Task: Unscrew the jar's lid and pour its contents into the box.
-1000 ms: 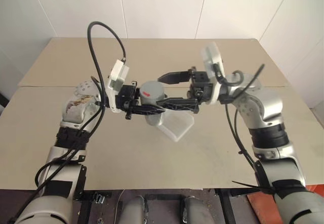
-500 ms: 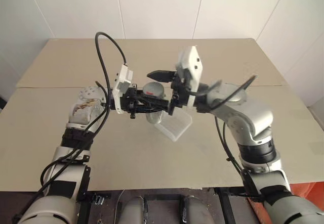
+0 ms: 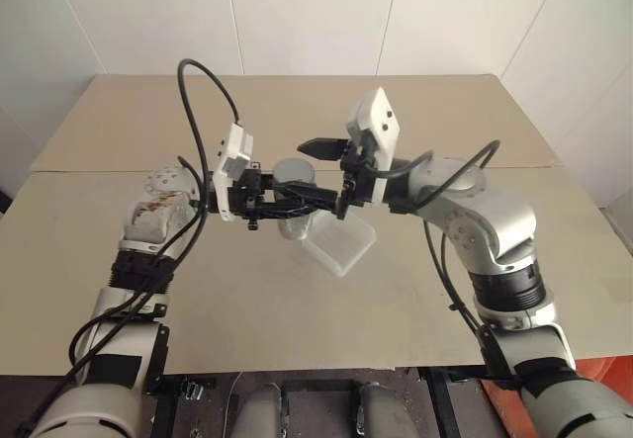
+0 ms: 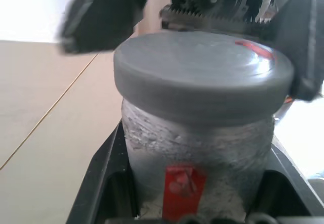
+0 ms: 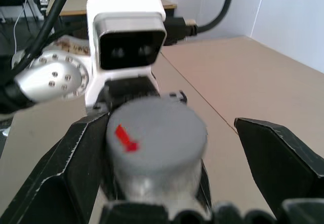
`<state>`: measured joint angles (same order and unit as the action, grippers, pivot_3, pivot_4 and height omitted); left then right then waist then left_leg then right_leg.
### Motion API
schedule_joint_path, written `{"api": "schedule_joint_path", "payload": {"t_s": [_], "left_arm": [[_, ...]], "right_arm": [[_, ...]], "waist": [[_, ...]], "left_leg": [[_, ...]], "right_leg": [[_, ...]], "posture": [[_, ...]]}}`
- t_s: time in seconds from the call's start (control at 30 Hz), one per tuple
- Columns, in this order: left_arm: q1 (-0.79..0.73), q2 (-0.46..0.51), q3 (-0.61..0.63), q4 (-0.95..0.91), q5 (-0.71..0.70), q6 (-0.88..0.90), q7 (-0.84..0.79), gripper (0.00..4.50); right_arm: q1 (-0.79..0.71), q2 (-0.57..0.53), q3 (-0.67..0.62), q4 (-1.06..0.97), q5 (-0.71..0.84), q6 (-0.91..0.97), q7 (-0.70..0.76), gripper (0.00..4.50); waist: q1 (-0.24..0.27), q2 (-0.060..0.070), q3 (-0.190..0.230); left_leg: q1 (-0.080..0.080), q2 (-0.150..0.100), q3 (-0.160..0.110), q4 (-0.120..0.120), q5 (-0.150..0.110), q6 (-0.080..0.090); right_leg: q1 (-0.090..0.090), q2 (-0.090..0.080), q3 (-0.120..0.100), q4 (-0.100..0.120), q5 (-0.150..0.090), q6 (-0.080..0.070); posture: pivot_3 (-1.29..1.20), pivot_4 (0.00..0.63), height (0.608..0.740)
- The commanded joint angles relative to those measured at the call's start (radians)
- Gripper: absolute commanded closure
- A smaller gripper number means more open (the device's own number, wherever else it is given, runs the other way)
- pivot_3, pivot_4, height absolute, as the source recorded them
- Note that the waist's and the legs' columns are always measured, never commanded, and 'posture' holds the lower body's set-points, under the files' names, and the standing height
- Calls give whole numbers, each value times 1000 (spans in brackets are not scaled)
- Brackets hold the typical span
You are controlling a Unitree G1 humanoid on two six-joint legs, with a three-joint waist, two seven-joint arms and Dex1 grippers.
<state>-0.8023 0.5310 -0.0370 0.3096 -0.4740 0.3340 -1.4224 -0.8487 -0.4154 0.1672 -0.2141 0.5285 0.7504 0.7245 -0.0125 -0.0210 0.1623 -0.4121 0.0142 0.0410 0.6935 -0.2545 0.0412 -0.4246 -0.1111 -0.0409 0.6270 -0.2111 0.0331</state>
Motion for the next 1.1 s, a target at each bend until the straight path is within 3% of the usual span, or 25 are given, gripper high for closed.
{"api": "schedule_joint_path", "payload": {"t_s": [0.03, 0.33, 0.53, 0.83, 1.1], "left_arm": [[15, 39, 49, -77, -40, -15, -30, 2544], [32, 42, 56, -92, -42, -5, -12, 2544], [11, -22, 29, -59, -23, -18, 18, 2544], [-23, -68, 14, -7, -4, -43, 8, 2544], [-7, -50, 29, -35, -14, -34, 13, 2544]], "right_arm": [[2, -77, -143, 48, -8, -10, -22, 40], [59, -98, -170, -55, 48, 10, 0, 40], [52, -48, -141, -209, 170, 80, 4, 40], [-46, 86, -6, -109, 18, 73, -153, 40], [-32, 65, -9, -68, -25, 48, -112, 40]], "waist": [[0, 0, 0], [5, 0, 0], [3, 0, 0], [-2, 0, 0], [2, 0, 0]], "left_leg": [[0, 0, 0, 0, 0, 0], [0, 0, 0, 0, 0, 0], [-1, 0, 0, 0, 0, 0], [0, 0, 0, 1, 0, 0], [-1, -1, 0, 1, 0, 0]], "right_leg": [[0, 0, 0, 0, 0, 0], [0, 0, 0, 0, 0, 0], [0, 0, 0, -1, 0, 0], [0, 0, 0, 2, 0, 0], [0, 0, 0, 0, 0, 0]], "posture": [[0, 150, 740], [0, 150, 740], [0, 150, 740], [0, 150, 740], [0, 150, 740]]}}
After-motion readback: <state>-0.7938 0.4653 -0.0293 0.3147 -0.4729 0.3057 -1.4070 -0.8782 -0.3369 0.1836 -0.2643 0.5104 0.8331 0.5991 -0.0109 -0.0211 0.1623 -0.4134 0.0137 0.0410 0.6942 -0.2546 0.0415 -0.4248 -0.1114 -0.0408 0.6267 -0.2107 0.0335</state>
